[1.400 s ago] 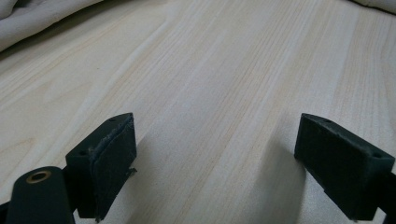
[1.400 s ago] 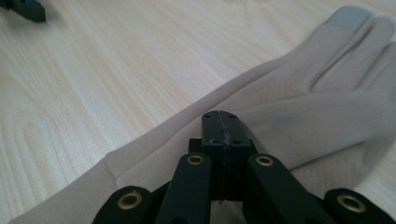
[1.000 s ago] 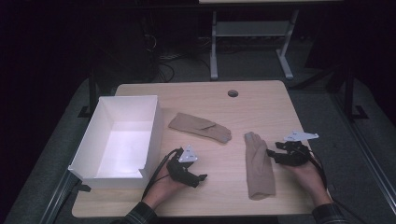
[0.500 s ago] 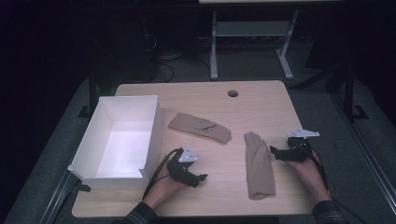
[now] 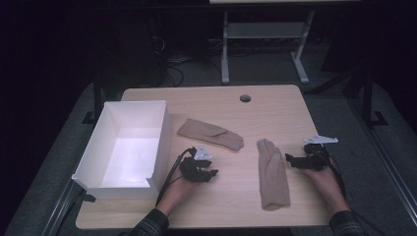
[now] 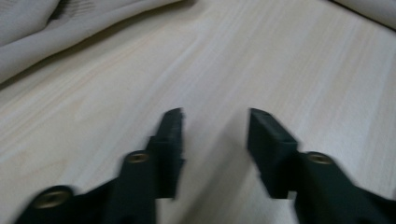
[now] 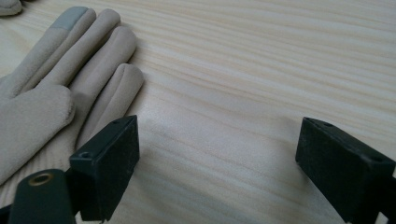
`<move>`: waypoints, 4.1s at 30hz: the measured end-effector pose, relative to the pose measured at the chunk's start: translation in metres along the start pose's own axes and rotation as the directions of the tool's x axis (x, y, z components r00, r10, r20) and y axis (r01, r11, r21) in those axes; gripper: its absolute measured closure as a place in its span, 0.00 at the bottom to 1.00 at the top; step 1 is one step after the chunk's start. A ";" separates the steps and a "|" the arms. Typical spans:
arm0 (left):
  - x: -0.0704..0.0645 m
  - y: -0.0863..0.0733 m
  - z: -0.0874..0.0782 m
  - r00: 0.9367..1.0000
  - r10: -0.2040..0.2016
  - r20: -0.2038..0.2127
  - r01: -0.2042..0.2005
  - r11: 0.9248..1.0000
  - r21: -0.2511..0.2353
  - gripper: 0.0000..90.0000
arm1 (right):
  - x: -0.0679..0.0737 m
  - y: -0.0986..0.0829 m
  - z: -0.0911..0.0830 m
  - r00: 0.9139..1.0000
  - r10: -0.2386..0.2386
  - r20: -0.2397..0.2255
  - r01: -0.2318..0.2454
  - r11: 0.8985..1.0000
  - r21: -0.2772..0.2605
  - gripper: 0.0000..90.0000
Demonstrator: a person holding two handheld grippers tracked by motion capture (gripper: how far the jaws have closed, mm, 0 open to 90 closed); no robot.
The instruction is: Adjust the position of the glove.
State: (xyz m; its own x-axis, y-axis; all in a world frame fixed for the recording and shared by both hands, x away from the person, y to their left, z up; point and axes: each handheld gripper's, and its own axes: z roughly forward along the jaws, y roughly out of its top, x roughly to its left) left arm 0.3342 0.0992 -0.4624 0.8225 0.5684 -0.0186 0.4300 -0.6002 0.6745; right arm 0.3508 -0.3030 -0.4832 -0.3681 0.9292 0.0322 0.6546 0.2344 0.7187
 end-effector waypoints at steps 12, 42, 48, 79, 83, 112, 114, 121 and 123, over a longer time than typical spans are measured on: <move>0.027 0.039 0.007 1.000 -0.027 0.004 0.027 0.999 -0.028 0.99 | 0.000 0.000 0.000 1.000 -0.002 0.000 0.002 1.000 0.000 0.14; 0.025 0.082 0.081 0.999 0.002 0.054 0.000 0.999 -0.041 1.00 | 0.000 0.000 0.000 1.000 -0.001 0.001 0.001 1.000 0.001 0.14; 0.017 0.086 0.086 0.997 -0.005 0.079 0.009 0.999 -0.053 1.00 | 0.000 0.000 0.000 1.000 -0.002 0.001 0.002 1.000 0.001 0.14; 0.095 0.047 0.038 0.967 -0.179 -0.182 0.181 0.983 -0.007 1.00 | -0.001 0.000 0.000 1.000 -0.001 0.001 0.001 1.000 0.001 0.14; 0.092 0.044 0.038 0.967 -0.180 -0.181 0.182 0.983 -0.004 1.00 | -0.001 0.000 0.000 1.000 -0.002 0.001 0.002 1.000 0.001 0.14; 0.021 0.005 0.002 0.988 -0.155 0.023 0.155 0.988 0.029 1.00 | 0.000 0.000 0.000 1.000 0.002 0.001 -0.002 1.000 0.000 0.14; 0.019 0.003 0.001 0.989 -0.142 0.032 0.141 0.989 0.033 1.00 | 0.000 0.000 0.000 1.000 0.001 0.001 -0.001 1.000 0.000 0.14; -0.003 -0.001 0.000 0.986 -0.117 0.118 0.115 0.993 0.022 1.00 | 0.000 0.000 0.000 1.000 0.001 0.001 -0.001 1.000 0.000 0.14; -0.009 -0.002 0.000 0.984 -0.105 0.141 0.103 0.994 0.023 1.00 | 0.000 0.000 0.000 1.000 0.001 0.001 -0.001 1.000 0.000 0.14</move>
State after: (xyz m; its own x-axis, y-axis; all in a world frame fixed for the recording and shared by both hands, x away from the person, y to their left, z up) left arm 0.3263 0.0949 -0.4635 0.8172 0.5429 -0.1935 0.5207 -0.5515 0.6517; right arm 0.3514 -0.3030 -0.4833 -0.3664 0.9299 0.0323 0.6548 0.2330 0.7190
